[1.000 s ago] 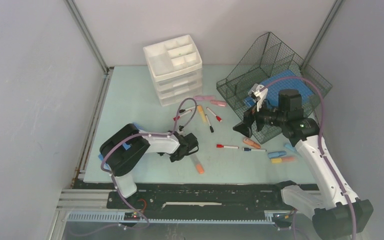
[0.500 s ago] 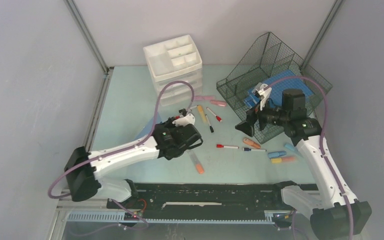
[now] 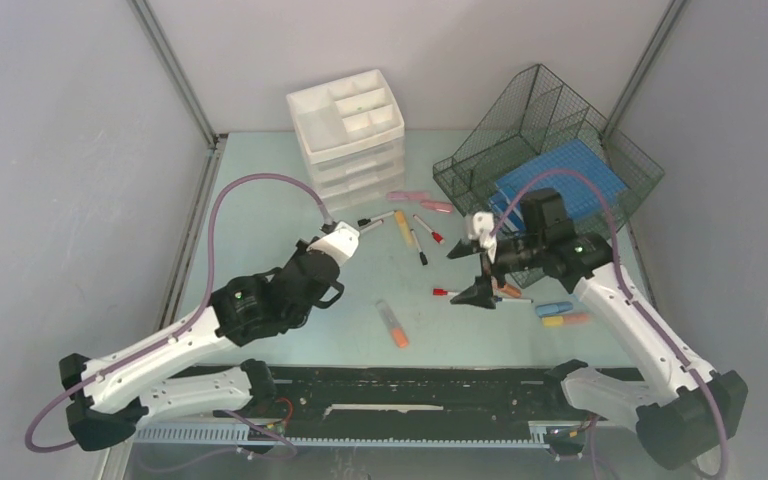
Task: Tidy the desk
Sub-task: Pick up the folder from the center of the board, then place the folder in the storage box.
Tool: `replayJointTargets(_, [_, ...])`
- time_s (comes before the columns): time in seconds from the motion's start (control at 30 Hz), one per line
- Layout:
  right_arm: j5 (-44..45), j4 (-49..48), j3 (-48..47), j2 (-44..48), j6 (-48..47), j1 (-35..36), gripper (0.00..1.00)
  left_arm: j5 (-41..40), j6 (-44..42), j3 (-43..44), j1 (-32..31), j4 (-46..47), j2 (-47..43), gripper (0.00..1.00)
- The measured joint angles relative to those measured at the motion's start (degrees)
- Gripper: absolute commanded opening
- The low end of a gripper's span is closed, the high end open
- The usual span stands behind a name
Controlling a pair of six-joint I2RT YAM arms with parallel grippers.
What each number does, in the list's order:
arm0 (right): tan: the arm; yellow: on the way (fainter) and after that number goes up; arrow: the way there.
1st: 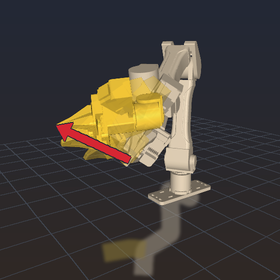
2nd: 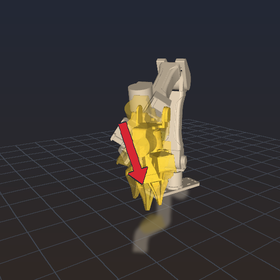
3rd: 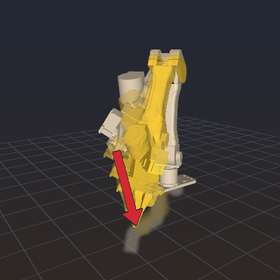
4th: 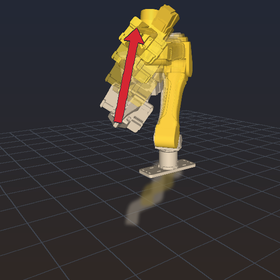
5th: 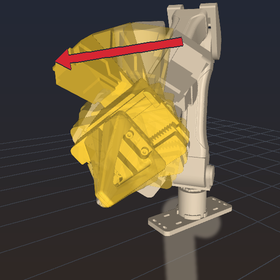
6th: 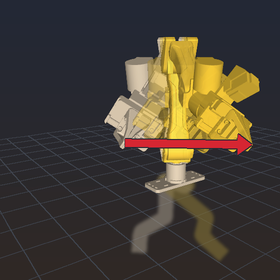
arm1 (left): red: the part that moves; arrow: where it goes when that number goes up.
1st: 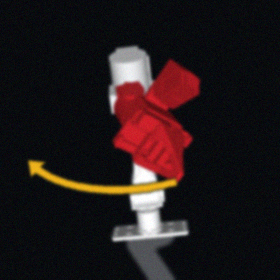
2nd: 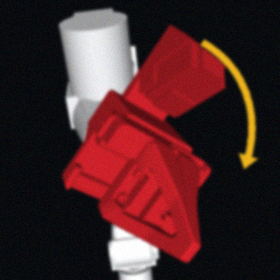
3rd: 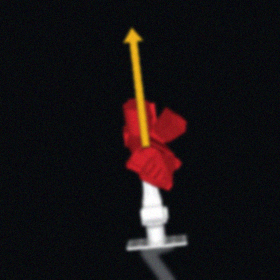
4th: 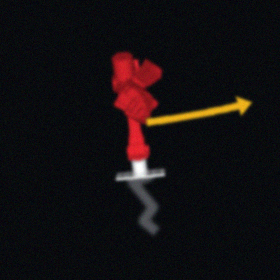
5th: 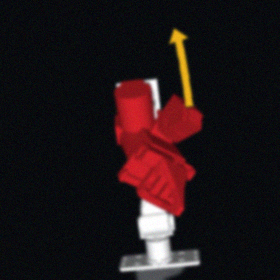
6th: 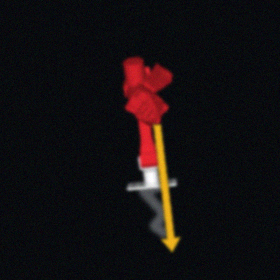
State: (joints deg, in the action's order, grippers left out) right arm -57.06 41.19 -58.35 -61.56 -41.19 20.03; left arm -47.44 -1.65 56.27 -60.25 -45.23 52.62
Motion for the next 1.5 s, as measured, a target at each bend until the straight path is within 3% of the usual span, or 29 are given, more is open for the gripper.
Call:
replayJointTargets(0.1, [-1.0,0.5,0.0,-0.1,-11.1,7.2,1.0,2.9,-0.4,-1.3,0.0,0.8,-2.1,0.0])
replayJointTargets(0.27, [-3.8,-2.0,-4.6,-7.6,-19.9,13.5,1.0,6.8,-0.4,-3.4,0.0,2.9,-4.7,0.0])
replayJointTargets(0.53, [-1.1,-10.9,-20.4,-30.1,-17.7,21.6,1.0,10.3,-0.2,-6.1,0.0,4.4,-9.2,0.0])
replayJointTargets(0.77, [1.6,-9.4,-35.8,-46.2,-15.8,25.6,0.95,11.8,0.2,-7.4,0.0,5.3,-11.3,0.0])
replayJointTargets(0.93, [2.6,-5.5,-47.1,-55.6,-16.7,27.5,0.76,12.3,0.3,-7.5,0.0,5.5,-11.6,0.0])
replayJointTargets(1.03, [2.8,-3.8,-49.1,-57.9,-17.0,28.4,0.61,13.0,1.2,-7.6,0.0,5.7,-12.5,0.0])
replayJointTargets(1.1, [2.8,-2.8,-49.5,-58.7,-17.3,28.5,0.48,13.3,1.7,-7.9,0.0,6.2,-13.6,0.0])
replayJointTargets(1.2, [1.7,-0.6,-49.5,-58.9,-18.9,28.3,0.19,13.1,1.9,-8.9,0.0,7.1,-15.7,0.0])
replayJointTargets(1.33, [-1.2,2.1,-48.9,-58.8,-21.2,28.2,0.02,12.7,2.7,-9.9,0.3,8.6,-18.4,0.01])
replayJointTargets(1.43, [-1.6,2.3,-48.3,-58.5,-22.1,27.4,0.0,13.9,3.7,-10.2,0.0,9.2,-20.4,0.25])
replayJointTargets(1.5, [-1.5,2.4,-47.1,-57.4,-22.2,26.9,0.0,14.8,4.7,-10.1,0.0,9.0,-21.6,0.54])
